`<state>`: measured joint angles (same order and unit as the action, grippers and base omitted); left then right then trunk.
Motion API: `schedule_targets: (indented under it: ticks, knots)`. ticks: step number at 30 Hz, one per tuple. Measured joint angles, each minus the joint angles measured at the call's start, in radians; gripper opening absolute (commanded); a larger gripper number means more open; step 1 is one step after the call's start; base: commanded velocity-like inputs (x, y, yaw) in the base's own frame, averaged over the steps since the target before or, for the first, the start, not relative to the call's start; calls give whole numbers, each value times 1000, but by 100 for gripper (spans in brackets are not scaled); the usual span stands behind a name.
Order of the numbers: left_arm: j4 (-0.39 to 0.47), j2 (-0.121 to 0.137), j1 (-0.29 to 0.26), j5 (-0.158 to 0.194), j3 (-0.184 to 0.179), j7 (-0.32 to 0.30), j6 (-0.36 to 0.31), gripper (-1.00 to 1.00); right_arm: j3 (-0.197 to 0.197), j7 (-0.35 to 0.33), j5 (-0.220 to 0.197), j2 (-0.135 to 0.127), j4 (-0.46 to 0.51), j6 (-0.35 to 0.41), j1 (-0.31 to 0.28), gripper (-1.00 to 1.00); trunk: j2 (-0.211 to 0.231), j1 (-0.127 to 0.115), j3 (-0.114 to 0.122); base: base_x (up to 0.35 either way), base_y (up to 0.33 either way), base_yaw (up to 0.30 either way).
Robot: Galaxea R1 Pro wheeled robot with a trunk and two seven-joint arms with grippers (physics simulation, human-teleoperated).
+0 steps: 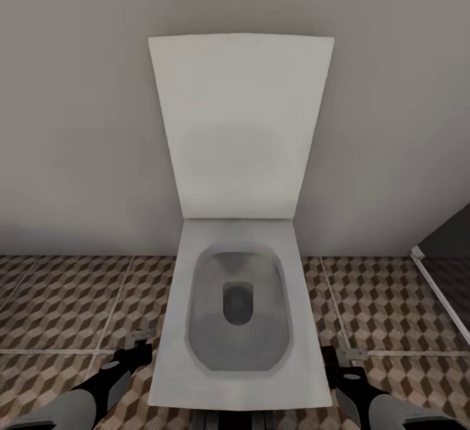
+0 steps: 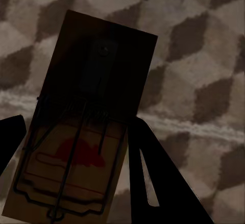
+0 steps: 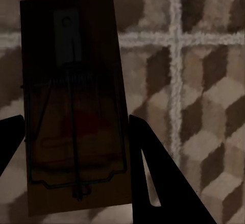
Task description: Take the four mousetraps from the cabinet in the bathroom and place them on the bathroom floor. Make sure all four end up on the same floor surface, and ensure that at least two of them are either under or directly next to the same bathroom sink.
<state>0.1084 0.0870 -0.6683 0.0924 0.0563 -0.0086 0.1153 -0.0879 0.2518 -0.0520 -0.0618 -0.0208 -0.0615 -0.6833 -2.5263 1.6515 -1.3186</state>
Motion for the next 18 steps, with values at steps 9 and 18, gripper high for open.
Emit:
schedule_targets:
  ticks: [9, 18]
  knots:
    - [13, 3, 0, -1, -4, -1, -10, -100, -1, -2, 1, -8, 181, 121, -1, -100, -2, 4, -35, 0, 0, 0]
    - [23, 3, 0, 0, 0, -2, -6, -100, -1, -2, -3, -9, 283, 177, -4, -100, -4, 8, -66, 0, 0, 0]
